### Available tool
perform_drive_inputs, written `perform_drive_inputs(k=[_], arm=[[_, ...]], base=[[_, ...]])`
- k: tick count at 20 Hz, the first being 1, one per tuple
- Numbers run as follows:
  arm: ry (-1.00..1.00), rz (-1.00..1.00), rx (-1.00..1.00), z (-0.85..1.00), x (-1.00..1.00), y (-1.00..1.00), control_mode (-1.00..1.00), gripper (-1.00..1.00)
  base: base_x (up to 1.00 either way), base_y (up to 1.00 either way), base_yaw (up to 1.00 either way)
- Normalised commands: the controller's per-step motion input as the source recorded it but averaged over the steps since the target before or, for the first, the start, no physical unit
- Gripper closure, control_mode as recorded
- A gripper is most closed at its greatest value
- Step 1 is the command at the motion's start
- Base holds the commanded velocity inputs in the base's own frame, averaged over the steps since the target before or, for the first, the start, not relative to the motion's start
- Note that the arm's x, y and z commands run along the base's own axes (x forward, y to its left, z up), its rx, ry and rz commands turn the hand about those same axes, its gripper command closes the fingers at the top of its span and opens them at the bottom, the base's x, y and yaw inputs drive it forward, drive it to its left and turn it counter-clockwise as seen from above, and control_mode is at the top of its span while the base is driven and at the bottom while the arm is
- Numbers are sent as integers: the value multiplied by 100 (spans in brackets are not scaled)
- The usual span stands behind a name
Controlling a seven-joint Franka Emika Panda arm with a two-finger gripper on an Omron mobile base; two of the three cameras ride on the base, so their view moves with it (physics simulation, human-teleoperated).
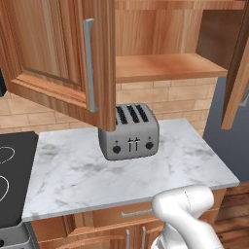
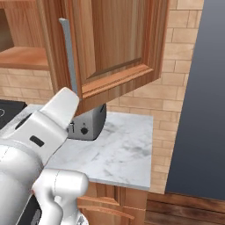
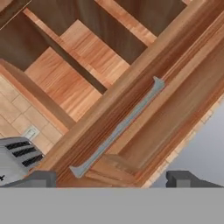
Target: Close all open cabinet doors.
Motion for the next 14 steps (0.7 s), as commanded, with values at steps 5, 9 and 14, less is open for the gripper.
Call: perform_drive_inputs(k=[5, 9, 14], arm=[[0, 25, 0, -17, 51, -3, -100, -100], [1, 15, 0, -17, 55, 6, -100, -100], [1, 7, 0, -11, 56, 21, -100, -100]], base=[[0, 0, 0], [0, 0, 0], [0, 0, 0]])
